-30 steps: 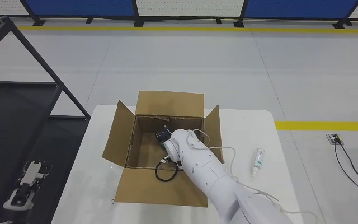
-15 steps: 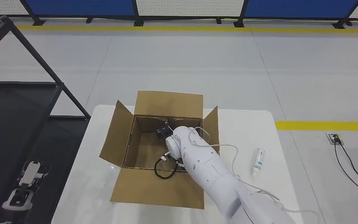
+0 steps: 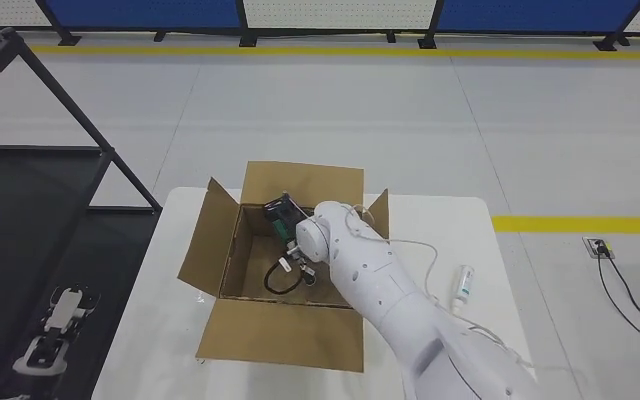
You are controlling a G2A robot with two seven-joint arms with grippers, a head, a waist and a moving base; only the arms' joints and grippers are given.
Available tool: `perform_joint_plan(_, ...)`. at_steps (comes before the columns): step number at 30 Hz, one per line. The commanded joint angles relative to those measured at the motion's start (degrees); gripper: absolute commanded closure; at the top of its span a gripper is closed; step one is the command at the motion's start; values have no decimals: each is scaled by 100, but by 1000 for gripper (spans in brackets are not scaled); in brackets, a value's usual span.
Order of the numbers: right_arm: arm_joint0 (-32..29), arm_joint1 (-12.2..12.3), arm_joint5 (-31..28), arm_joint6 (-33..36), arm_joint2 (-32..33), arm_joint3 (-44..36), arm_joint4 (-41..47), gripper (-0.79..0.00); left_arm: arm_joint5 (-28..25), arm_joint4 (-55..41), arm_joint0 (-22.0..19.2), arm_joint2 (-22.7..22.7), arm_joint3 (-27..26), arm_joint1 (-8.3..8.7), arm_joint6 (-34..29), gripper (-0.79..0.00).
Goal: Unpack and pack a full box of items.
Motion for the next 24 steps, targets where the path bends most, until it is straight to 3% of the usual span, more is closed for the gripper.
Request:
perform_joint_plan(1, 21, 40, -72, -70, 42, -91, 5, 0, -6, 13, -2, 22, -14, -1, 4, -785)
perform_joint_plan(8, -23, 326, -415, -382, 314, -680, 34, 0, 18, 106, -45, 123, -87, 2, -28, -785)
perform_joint_plan(14, -434, 776, -263, -523, 727, -2018, -248, 0, 43, 179, -68, 193, -121, 3, -37, -785)
perform_joint_plan(18, -1195, 1242, 122, -239, 1349, -3843, -704, 0, 61, 224, -80, 240, -134, 4, -31, -785)
perform_joint_plan(24, -3090, 1839, 385, 637, 2560, -7395, -1576, 0, 79, 275, -88, 329, -153, 3, -23, -785)
